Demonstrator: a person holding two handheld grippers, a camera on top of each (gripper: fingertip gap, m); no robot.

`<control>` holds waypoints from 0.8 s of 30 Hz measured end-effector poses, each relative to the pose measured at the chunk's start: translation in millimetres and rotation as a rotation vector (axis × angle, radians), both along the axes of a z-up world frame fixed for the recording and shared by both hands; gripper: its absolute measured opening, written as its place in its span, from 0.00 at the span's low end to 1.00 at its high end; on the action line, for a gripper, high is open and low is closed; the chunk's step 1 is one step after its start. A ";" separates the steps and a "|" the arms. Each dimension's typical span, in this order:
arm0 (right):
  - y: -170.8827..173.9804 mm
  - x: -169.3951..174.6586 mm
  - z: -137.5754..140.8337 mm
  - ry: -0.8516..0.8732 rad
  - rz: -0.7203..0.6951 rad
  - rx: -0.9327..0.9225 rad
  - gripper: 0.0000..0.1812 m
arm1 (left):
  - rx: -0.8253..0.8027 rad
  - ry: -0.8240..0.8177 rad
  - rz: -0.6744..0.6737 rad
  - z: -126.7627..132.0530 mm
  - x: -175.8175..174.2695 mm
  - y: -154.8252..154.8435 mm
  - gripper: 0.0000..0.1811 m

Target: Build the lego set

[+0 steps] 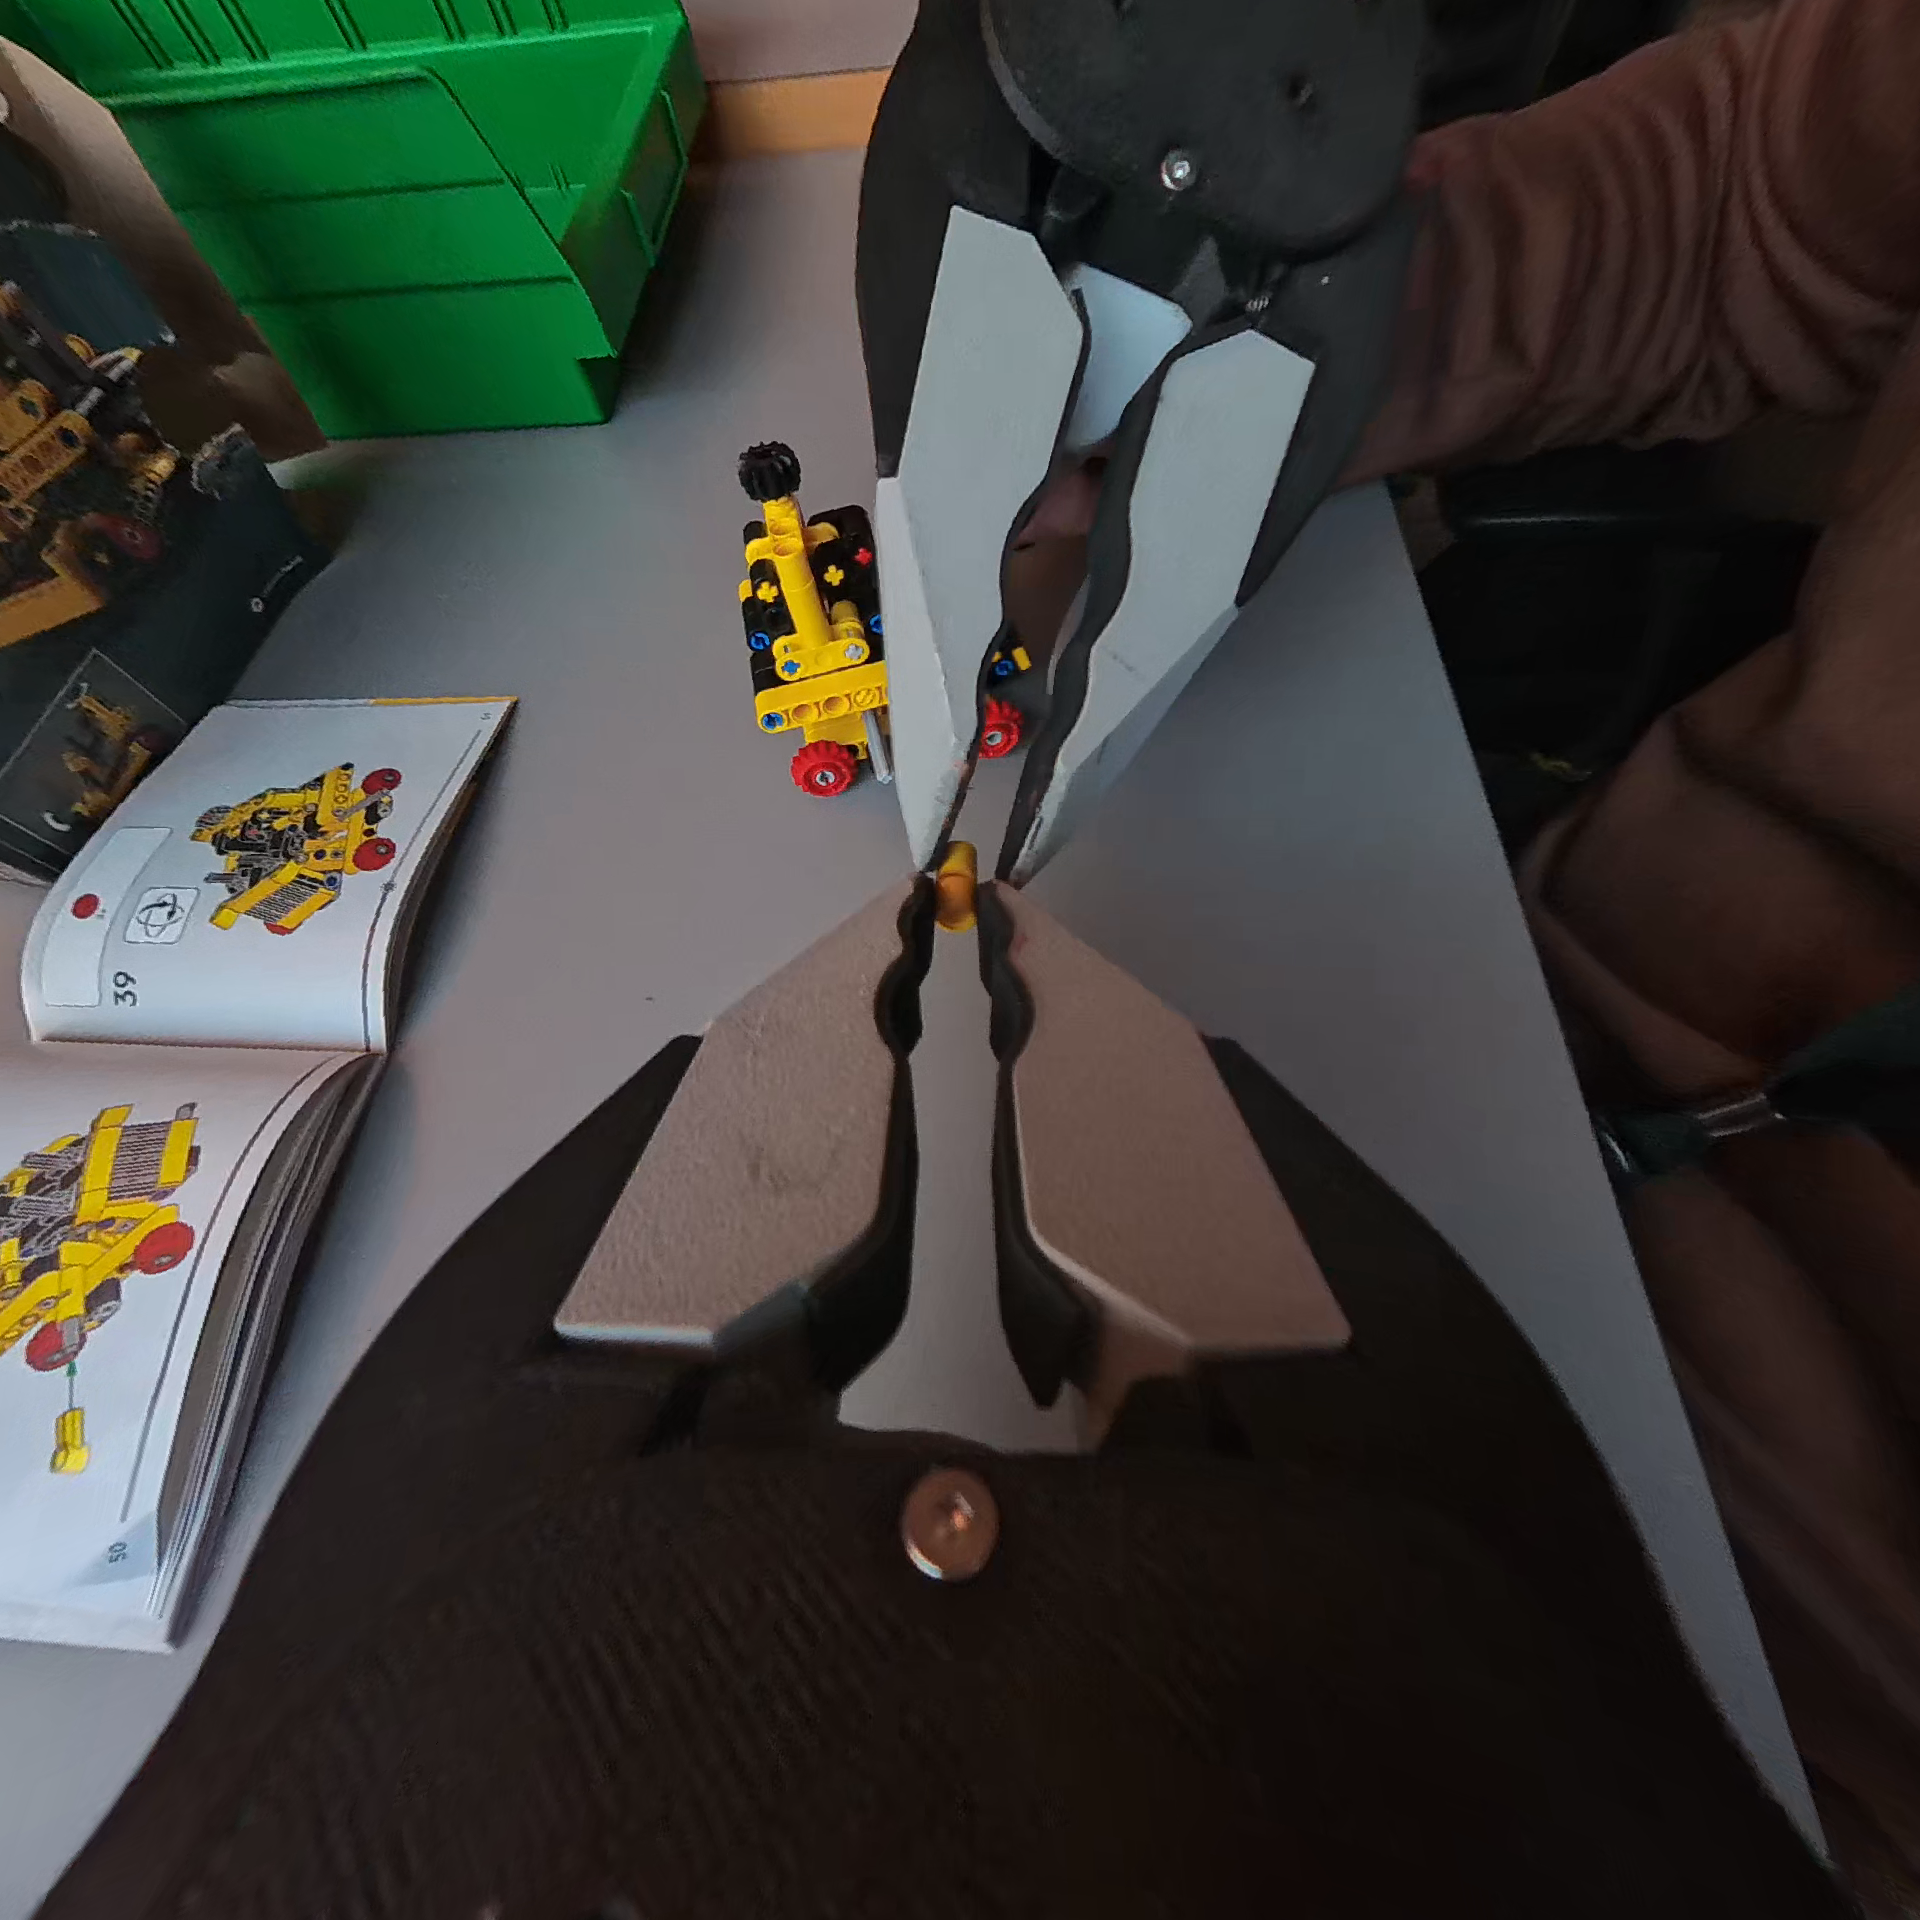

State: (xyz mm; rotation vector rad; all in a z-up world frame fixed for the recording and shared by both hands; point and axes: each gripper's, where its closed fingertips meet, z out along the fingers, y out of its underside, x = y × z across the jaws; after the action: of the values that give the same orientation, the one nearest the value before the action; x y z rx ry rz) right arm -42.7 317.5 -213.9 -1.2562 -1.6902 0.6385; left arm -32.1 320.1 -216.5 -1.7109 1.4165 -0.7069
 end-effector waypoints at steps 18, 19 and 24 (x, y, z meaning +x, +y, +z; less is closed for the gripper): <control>4.1 4.5 3.0 0.004 -0.009 0.004 0.02 | -0.089 -0.095 0.011 6.6 3.6 0.6 0.03; 4.0 4.6 3.9 0.008 -0.008 0.002 0.02 | -0.087 -0.102 0.011 7.7 3.8 0.7 0.03; 3.5 5.1 5.7 0.017 -0.004 -0.010 0.02 | -0.086 -0.111 0.006 9.2 4.3 -0.2 0.03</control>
State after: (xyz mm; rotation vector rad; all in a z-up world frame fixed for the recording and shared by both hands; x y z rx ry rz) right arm -37.6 321.0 -208.2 -1.2577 -1.6723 0.6540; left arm -27.8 319.9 -207.3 -1.7131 1.3211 -0.8580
